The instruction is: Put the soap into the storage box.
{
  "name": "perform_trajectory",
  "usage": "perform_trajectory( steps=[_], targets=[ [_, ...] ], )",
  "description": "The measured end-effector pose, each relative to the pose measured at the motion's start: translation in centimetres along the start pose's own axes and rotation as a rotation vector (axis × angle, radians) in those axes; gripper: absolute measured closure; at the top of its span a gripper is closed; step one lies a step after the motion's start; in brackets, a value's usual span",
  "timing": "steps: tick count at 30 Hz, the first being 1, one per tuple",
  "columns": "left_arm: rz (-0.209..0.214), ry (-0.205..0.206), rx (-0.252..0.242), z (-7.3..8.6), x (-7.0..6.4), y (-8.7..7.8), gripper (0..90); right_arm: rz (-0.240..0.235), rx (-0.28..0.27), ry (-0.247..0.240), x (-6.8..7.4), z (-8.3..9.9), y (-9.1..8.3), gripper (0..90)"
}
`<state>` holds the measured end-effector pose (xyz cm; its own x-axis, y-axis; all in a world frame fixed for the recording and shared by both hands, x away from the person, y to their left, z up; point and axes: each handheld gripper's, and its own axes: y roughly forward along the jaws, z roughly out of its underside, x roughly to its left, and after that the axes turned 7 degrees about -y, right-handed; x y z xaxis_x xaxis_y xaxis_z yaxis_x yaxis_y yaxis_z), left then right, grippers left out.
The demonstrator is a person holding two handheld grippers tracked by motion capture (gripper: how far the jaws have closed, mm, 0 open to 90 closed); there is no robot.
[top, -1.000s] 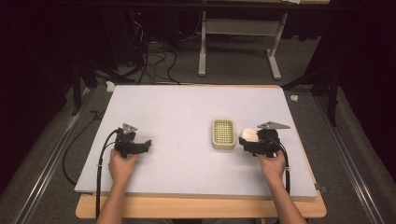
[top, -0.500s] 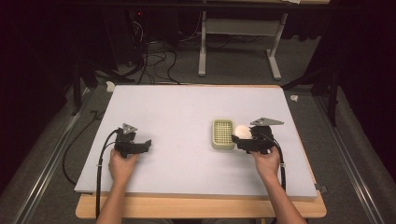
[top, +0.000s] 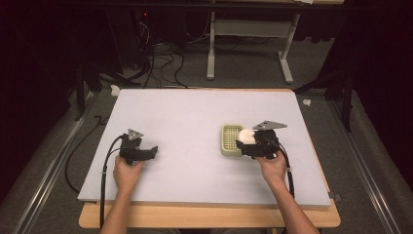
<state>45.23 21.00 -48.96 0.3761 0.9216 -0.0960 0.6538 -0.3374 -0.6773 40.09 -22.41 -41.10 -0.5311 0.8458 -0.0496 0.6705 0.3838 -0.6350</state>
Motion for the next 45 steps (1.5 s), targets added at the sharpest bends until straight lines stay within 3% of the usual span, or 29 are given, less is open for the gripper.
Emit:
perform_trajectory(
  steps=[25,45],
  targets=[
    [0.000,0.000,0.000,0.0,0.0,0.0,16.2,-0.031,0.033,-0.017,0.6,-1.7,2.3,24.7],
    [0.001,0.000,0.000,0.0,0.0,0.0,16.2,-0.005,0.068,0.024,-0.4,-1.9,4.4,24.7]
  ],
)
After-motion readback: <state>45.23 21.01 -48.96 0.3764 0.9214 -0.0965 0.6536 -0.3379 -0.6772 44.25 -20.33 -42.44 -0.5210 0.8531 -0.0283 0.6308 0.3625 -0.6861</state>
